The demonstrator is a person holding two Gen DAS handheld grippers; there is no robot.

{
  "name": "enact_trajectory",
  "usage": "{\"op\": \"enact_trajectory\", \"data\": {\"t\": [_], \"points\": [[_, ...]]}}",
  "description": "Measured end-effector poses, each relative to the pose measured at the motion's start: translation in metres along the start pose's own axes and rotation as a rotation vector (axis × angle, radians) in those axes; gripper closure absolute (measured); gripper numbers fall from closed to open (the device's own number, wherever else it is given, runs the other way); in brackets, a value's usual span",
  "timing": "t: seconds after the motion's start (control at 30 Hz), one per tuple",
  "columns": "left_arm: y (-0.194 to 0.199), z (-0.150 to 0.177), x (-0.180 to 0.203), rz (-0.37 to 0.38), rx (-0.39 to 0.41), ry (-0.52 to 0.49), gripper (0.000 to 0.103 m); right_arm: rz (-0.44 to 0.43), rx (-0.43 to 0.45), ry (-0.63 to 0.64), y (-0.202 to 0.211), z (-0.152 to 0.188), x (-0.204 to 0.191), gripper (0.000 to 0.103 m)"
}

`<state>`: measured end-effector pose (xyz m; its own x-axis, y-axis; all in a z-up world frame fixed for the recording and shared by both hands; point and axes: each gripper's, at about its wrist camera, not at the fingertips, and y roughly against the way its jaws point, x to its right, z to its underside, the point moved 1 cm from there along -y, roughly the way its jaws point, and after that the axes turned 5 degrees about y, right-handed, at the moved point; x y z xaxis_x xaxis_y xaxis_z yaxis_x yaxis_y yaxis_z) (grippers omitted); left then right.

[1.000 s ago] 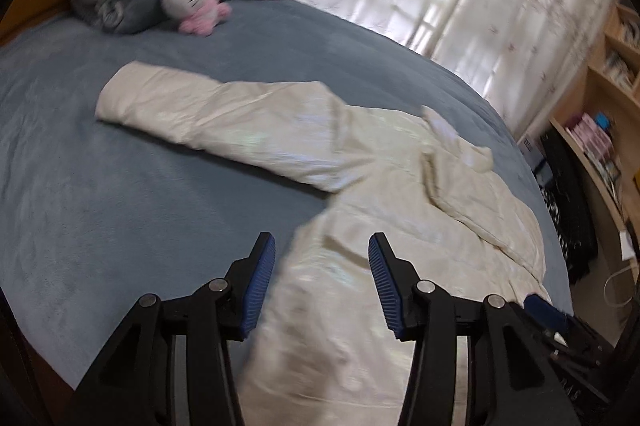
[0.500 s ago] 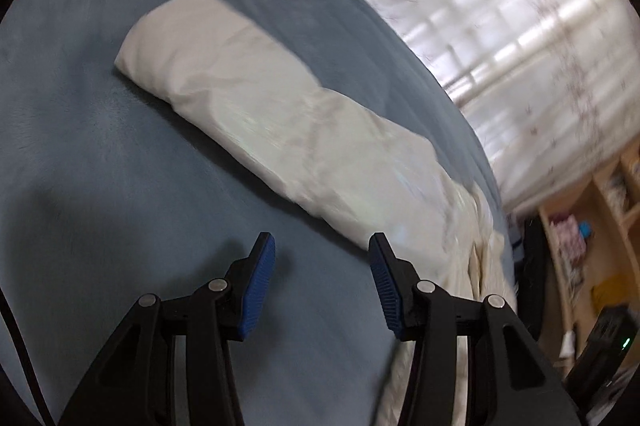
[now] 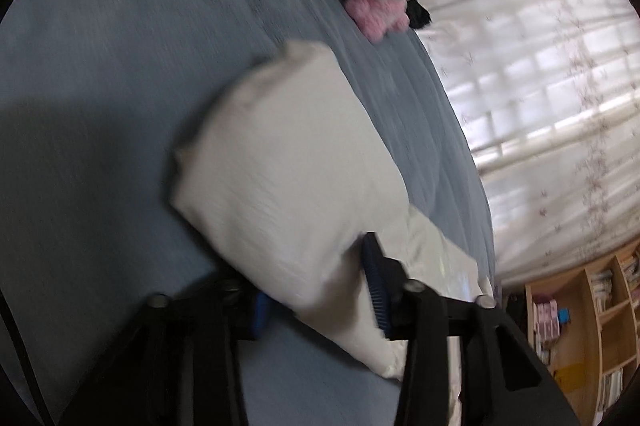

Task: Fold large clothes
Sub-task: 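Grasp the other sleeve cuff with the left gripper and lift it, then fold the held sleeve across the jacket body with the left gripper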

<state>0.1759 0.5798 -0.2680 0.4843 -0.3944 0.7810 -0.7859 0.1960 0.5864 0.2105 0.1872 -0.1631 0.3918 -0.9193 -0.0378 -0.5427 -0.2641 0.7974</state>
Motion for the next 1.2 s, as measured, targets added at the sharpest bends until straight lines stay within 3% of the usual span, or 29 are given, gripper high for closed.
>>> {"op": "enact_trajectory", "data": {"t": [0.1, 0.17, 0.23, 0.43, 0.53, 0.7, 0.83, 1.0, 1.2], "points": [[0.008, 0.002, 0.014, -0.035, 0.051, -0.087, 0.094, -0.016, -0.016, -0.037, 0.0, 0.005, 0.009, 0.043], [0.019, 0.018, 0.044, -0.101, 0.122, -0.199, 0.097, -0.027, -0.011, -0.063, 0.006, 0.007, 0.016, 0.043], [0.038, 0.03, 0.07, -0.109, 0.177, -0.3, 0.097, -0.036, 0.005, -0.088, 0.017, 0.008, 0.024, 0.043], [0.096, 0.105, 0.185, -0.023, 0.324, -0.604, 0.097, -0.025, 0.06, -0.136, 0.065, 0.023, 0.056, 0.043], [0.123, 0.146, 0.227, 0.058, 0.333, -0.693, 0.097, -0.013, 0.081, -0.161, 0.089, 0.036, 0.078, 0.043], [0.133, 0.222, 0.29, 0.176, 0.269, -0.781, 0.097, 0.031, 0.123, -0.213, 0.129, 0.061, 0.121, 0.043], [0.118, 0.289, 0.321, 0.213, 0.183, -0.837, 0.097, 0.071, 0.149, -0.264, 0.155, 0.081, 0.16, 0.043], [0.077, 0.367, 0.34, 0.169, 0.072, -0.927, 0.097, 0.12, 0.163, -0.328, 0.175, 0.108, 0.205, 0.043], [0.017, 0.444, 0.331, 0.029, -0.072, -1.02, 0.097, 0.133, 0.146, -0.395, 0.177, 0.136, 0.246, 0.043]]}}
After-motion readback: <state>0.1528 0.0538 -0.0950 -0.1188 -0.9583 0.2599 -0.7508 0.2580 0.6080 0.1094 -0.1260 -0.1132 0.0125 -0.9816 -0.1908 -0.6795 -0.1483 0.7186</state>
